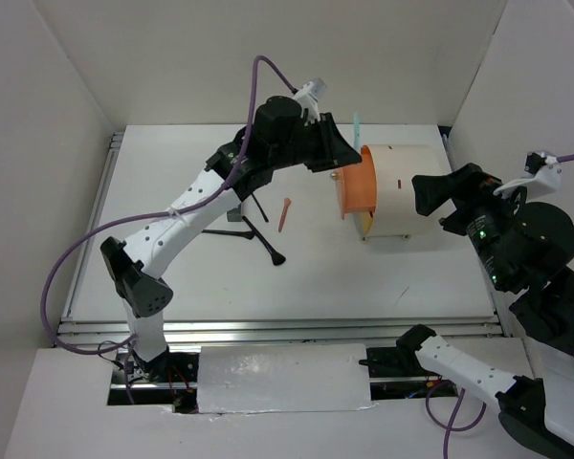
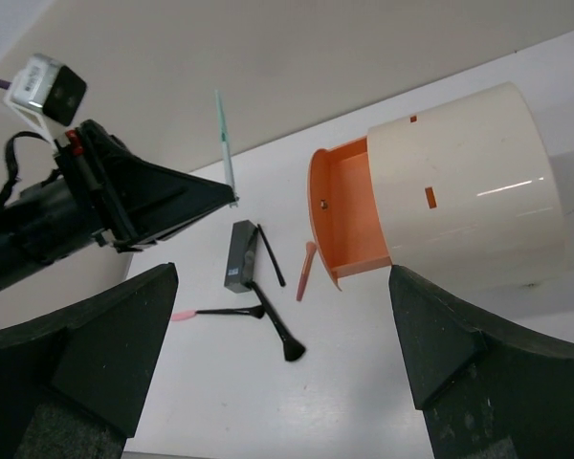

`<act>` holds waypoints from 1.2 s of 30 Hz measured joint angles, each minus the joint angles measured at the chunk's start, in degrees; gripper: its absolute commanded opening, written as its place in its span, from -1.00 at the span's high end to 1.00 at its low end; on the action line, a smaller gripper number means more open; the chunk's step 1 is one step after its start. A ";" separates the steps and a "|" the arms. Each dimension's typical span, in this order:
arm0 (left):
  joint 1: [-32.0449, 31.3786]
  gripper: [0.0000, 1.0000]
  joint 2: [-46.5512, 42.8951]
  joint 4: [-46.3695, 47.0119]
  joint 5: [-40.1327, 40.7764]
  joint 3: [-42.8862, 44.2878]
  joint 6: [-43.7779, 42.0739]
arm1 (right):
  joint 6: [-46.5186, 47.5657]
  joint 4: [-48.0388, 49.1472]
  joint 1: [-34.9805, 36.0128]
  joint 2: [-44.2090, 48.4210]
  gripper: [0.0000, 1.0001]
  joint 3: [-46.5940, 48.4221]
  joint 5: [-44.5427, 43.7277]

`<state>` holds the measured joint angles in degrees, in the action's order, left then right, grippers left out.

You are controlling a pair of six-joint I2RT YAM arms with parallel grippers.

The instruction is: Organize the makeup

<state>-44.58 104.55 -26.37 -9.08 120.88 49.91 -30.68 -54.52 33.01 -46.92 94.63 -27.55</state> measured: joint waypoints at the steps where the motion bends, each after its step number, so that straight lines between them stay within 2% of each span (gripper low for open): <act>1: -0.26 1.00 0.74 1.57 -1.36 0.00 0.28 | -0.02 0.00 0.00 0.55 -0.99 0.00 -0.33; 7: -0.74 0.92 6.58 7.15 -4.50 0.00 2.84 | -0.44 -0.17 0.00 1.20 -0.99 0.55 -0.87; 13: -0.74 0.83 12.96 6.54 -2.97 3.58 2.93 | -0.39 -0.17 0.00 1.64 -0.99 0.52 -1.38; 16: -0.72 0.72 14.99 6.49 -1.97 5.14 2.93 | -0.37 -0.15 0.00 2.05 -1.00 0.52 -1.55; 19: -0.74 0.52 15.21 6.27 -0.98 4.83 2.91 | -0.35 -0.09 0.00 2.58 -1.00 0.26 -1.62; 21: -0.74 0.51 15.21 6.54 -0.02 4.39 2.86 | -0.35 -0.07 0.00 3.10 -1.00 -0.24 -1.62; 24: -0.72 0.35 15.21 6.67 1.14 2.91 2.78 | -0.33 -0.02 0.00 3.56 -0.99 -0.68 -1.60; 28: -0.72 -0.15 15.28 5.35 2.01 2.08 2.51 | -0.26 0.13 0.00 3.72 -0.99 -1.31 -1.49; 29: -0.72 -0.36 15.28 5.33 2.14 2.08 2.54 | -0.13 0.15 0.00 3.69 -1.00 -1.42 -1.27; 30: -0.72 -0.70 15.28 5.35 2.27 2.08 2.51 | -0.04 0.20 0.00 3.69 -0.99 -1.53 -1.05; 32: -0.72 -0.99 15.28 5.31 2.45 2.08 2.45 | 0.11 0.26 0.00 3.69 -0.99 -1.68 -0.46; 36: -0.72 -0.99 15.28 5.33 2.45 2.89 2.75 | 0.15 0.39 0.00 3.67 -0.99 -1.73 0.20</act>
<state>-45.30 119.83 -21.04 -6.63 123.76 52.66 -30.52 -54.13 33.01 -43.24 92.90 -27.35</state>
